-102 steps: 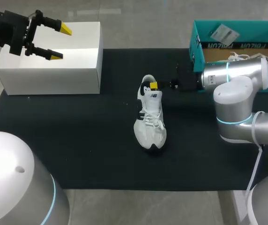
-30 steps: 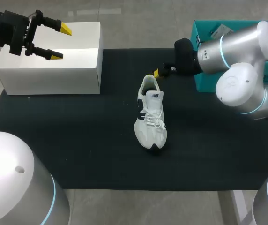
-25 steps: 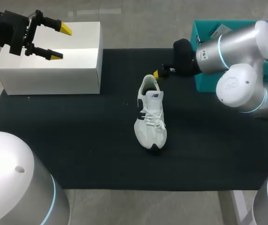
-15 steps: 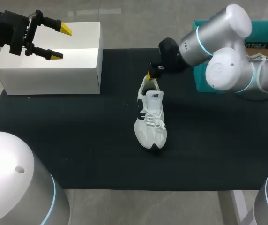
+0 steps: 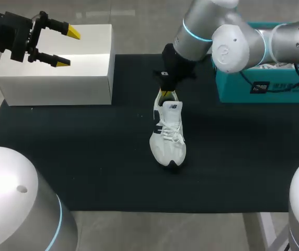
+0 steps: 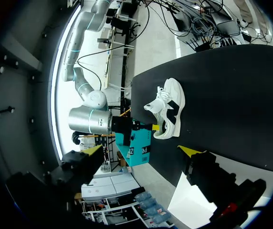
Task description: Take the shoe out of the shoebox, open the shoe tongue, remove and reinsert the insole, then place the shoe into the shoebox
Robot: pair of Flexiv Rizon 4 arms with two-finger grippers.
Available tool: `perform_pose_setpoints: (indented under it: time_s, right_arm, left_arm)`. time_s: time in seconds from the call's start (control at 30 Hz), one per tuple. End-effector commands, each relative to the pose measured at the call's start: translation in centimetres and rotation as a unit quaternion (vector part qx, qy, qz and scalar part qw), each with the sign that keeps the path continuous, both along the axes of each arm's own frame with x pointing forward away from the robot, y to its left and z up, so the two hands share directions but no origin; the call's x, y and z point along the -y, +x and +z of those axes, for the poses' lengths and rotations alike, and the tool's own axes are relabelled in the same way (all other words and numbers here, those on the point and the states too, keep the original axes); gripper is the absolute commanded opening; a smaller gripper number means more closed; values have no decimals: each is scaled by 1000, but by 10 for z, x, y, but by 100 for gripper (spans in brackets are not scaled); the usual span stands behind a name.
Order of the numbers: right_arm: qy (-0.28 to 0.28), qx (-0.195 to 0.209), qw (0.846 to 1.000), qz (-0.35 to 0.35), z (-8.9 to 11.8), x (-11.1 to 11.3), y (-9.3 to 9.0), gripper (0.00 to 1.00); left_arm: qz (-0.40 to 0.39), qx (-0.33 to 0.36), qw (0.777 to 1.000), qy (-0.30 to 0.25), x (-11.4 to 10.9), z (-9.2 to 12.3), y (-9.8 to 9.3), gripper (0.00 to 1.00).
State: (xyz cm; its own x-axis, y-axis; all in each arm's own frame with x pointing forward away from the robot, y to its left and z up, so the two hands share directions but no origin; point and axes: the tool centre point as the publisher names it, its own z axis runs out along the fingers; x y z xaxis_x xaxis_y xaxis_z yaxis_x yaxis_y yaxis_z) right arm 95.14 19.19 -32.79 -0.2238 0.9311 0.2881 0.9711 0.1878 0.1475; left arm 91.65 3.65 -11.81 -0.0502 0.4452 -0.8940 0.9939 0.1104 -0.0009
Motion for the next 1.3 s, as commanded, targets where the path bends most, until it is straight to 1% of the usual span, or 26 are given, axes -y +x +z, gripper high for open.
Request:
perform_pose_setpoints:
  time_s: [0.03,0.1,0.17,0.27,0.33,0.43,0.57,1.03,1.2,1.3]
  right_arm:
    - [-235,75,967,-56,4,-1,-4,0]
    - [-249,96,962,-60,3,-2,0,0]
    - [-264,107,956,-65,0,-3,4,0]
    - [-273,111,953,-73,-3,-4,8,0]
    - [-276,112,951,-77,-7,-3,6,0]
    - [-274,103,952,-90,-16,1,1,0]
    - [-266,100,953,-104,-26,5,-3,0]
    - [-226,102,960,-134,-58,19,3,0]
    - [-219,86,962,-139,-72,26,2,0]
    - [-217,76,965,-130,-78,27,2,0]
  left_arm:
    - [0,0,1000,2,0,1,0,100]
    - [0,0,1000,2,0,1,0,100]
    - [0,0,1000,2,0,1,0,100]
    - [0,0,1000,2,0,1,0,100]
    - [0,0,1000,2,0,1,0,100]
    - [0,0,1000,2,0,1,0,100]
    - [0,0,1000,2,0,1,0,100]
    - [0,0,1000,2,0,1,0,100]
    - [0,0,1000,2,0,1,0,100]
    - [0,0,1000,2,0,1,0,100]
